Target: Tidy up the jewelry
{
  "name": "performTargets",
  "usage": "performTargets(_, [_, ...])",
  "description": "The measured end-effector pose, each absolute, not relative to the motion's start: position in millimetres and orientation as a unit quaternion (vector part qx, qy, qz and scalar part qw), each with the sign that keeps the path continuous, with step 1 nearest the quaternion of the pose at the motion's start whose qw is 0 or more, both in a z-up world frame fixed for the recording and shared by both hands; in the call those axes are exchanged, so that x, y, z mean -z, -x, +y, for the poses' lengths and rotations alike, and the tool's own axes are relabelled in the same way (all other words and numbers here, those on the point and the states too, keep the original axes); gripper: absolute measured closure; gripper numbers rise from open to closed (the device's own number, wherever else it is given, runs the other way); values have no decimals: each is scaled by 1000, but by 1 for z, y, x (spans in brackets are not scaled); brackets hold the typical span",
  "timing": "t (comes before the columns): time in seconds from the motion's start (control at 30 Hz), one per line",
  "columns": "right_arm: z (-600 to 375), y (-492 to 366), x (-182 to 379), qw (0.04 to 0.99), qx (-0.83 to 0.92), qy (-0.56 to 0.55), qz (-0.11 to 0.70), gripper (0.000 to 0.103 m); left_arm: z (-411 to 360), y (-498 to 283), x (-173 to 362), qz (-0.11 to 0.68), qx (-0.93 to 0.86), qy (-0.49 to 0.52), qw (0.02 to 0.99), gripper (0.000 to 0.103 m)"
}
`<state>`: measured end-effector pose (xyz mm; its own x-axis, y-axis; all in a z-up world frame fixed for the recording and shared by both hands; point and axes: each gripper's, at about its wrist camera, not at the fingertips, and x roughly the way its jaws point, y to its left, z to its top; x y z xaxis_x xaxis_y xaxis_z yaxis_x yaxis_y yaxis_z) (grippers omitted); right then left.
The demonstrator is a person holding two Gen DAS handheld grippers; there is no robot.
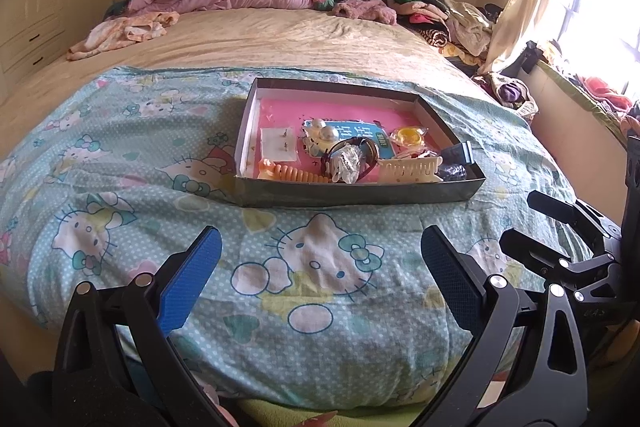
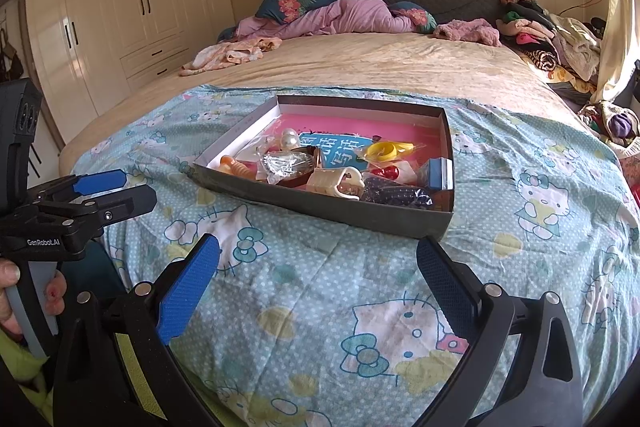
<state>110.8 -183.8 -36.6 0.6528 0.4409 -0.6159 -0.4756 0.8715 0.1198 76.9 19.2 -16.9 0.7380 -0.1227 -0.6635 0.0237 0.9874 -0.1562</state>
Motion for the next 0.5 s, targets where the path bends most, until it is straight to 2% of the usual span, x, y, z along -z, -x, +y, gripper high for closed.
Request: performTargets(0.5, [-184,-110,36,909,-252,26,332,5,16,-76,16,364,36,62,928,10])
